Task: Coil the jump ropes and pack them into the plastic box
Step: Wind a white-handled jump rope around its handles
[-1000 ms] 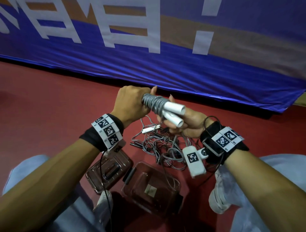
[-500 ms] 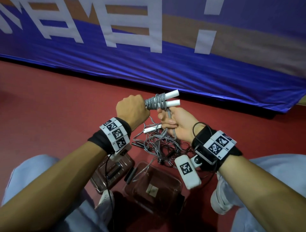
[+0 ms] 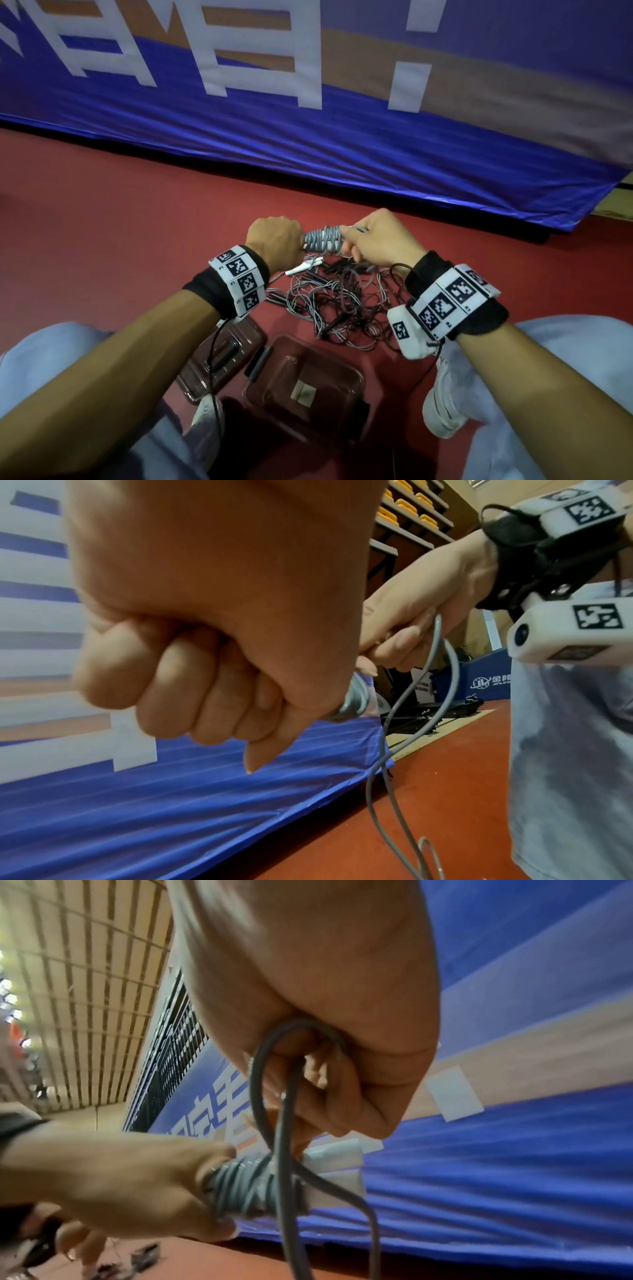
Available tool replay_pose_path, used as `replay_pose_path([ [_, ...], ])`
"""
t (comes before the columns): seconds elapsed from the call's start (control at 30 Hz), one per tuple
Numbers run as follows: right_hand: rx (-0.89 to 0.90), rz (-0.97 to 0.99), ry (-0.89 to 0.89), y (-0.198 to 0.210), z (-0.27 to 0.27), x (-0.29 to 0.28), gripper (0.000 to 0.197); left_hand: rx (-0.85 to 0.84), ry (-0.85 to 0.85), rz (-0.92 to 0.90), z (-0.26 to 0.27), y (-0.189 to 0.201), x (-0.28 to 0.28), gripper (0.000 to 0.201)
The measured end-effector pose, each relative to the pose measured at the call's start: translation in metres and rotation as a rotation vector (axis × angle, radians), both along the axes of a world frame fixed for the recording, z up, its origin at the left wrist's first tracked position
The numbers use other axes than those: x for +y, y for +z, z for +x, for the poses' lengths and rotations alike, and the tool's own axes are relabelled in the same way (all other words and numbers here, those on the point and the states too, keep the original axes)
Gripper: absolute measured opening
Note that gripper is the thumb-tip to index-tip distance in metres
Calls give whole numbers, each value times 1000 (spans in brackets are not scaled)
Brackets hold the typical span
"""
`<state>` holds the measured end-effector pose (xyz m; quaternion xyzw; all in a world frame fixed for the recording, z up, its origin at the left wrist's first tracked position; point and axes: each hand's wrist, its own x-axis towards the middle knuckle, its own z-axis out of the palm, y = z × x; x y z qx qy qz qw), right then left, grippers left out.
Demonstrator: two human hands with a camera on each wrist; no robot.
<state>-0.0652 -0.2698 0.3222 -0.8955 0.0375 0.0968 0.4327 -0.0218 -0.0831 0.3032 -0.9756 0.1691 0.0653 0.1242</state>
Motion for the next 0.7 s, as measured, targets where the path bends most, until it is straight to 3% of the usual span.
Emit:
replay_pose_path([
  [0.17,-207,-213,77,8,0,-13,45,-98,-294,115,5,15,5,19],
  [0.3,-329,-248,65,13,6,-24,55,-151,-477,136,6,27,14,23],
  [0.43,-323,-78,91,23,7,-25,65,-210,-525,109,10,42,27,24],
  [0.57,-280,91,186,29,5,-22,62,-273,-521,-49,15,47,39,21],
  [0.7,-288,330,116,27,11,-16,63,-375,-361,-428,7,47,37,25],
])
